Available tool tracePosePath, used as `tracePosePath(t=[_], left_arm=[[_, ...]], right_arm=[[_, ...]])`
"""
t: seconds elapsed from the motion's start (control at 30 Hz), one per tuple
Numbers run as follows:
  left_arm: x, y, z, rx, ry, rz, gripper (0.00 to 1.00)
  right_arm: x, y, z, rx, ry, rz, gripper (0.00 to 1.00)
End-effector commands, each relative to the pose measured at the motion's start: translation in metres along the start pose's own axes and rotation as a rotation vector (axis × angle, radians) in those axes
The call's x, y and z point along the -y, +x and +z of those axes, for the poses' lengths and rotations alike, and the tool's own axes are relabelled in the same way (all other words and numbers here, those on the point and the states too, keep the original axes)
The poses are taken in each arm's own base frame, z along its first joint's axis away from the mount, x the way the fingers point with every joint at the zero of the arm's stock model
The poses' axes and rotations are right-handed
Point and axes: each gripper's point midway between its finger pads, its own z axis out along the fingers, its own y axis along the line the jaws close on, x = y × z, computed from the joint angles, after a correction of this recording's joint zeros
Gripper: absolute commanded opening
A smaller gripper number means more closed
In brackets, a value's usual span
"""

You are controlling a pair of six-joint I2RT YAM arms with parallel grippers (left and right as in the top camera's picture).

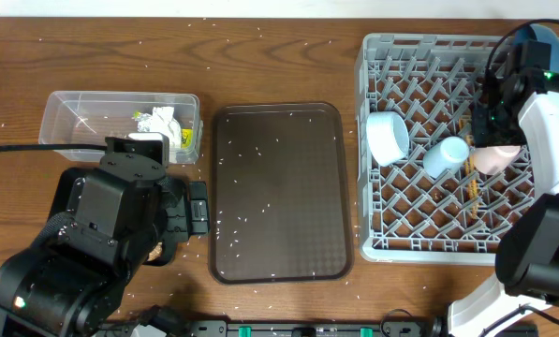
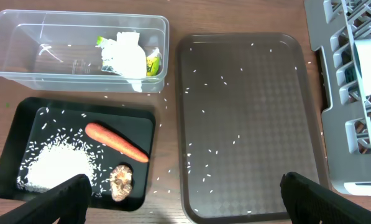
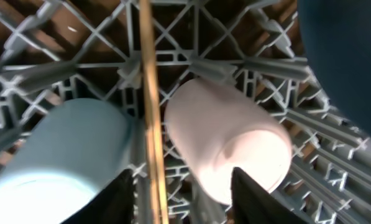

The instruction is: Sort waste into correct bins and load items into the dishwasher rack

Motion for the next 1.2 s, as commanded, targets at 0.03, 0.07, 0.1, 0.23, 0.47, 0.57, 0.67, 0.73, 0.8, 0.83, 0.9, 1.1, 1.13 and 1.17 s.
tracePosePath(t=[0.03,0.07,0.1,0.23,0.47,0.57,0.67,0.73,0.8,0.83,0.9,1.1,1.13,1.17], left_arm=[[-0.002,-0.003,-0.004,0.017,-0.007,0.004,0.98],[-0.002,-0.003,-0.004,0.017,-0.007,0.004,0.98],[-0.002,-0.003,-0.004,0.017,-0.006,0.004,0.98],[-0.002,-0.003,-0.004,0.017,-0.007,0.004,0.98],[-0.002,-0.003,-0.004,0.017,-0.006,0.004,0.98],[-0.002,-0.003,-0.004,0.017,-0.006,0.004,0.98],[-0.002,-0.003,-0.004,0.017,-0.007,0.004,0.98],[-0.002,-0.003,-0.004,0.017,-0.007,0.004,0.98],[-0.002,-0.003,-0.004,0.017,-0.006,0.004,0.98],[-0.002,-0.003,-0.004,0.017,-0.006,0.004,0.98],[-0.002,-0.003,-0.004,0.017,-0.006,0.004,0.98],[-0.002,-0.003,-0.004,0.017,-0.006,0.004,0.98],[-0.002,-0.003,-0.004,0.017,-0.007,0.004,0.98],[-0.002,-0.003,-0.004,0.017,-0.006,0.004,0.98]], right_arm=[[-0.021,-0.015,-0.059,0.142,-0.077,0.013,0.50],[-0.030,-0.015,-0.073,0.171,-0.124,0.006,0.52],[-0.044,-0.015,-0.091,0.211,-0.193,-0.005,0.55],[-0.099,-0.008,-0.164,0.381,-0.465,-0.081,0.78],[-0.155,0.044,-0.271,0.588,-0.648,-0.207,0.99],[-0.169,0.071,-0.302,0.658,-0.700,-0.285,0.99],[-0.169,0.092,-0.321,0.716,-0.693,-0.334,0.99],[-0.160,0.100,-0.324,0.740,-0.647,-0.332,0.99],[-0.147,0.103,-0.326,0.775,-0.583,-0.315,0.99],[-0.140,0.105,-0.327,0.791,-0.544,-0.307,0.99],[-0.127,0.111,-0.329,0.824,-0.475,-0.310,0.99],[-0.101,0.134,-0.338,0.919,-0.345,-0.341,0.99],[-0.098,0.135,-0.340,0.948,-0.330,-0.350,0.99],[-0.095,0.137,-0.343,0.982,-0.317,-0.349,0.99]])
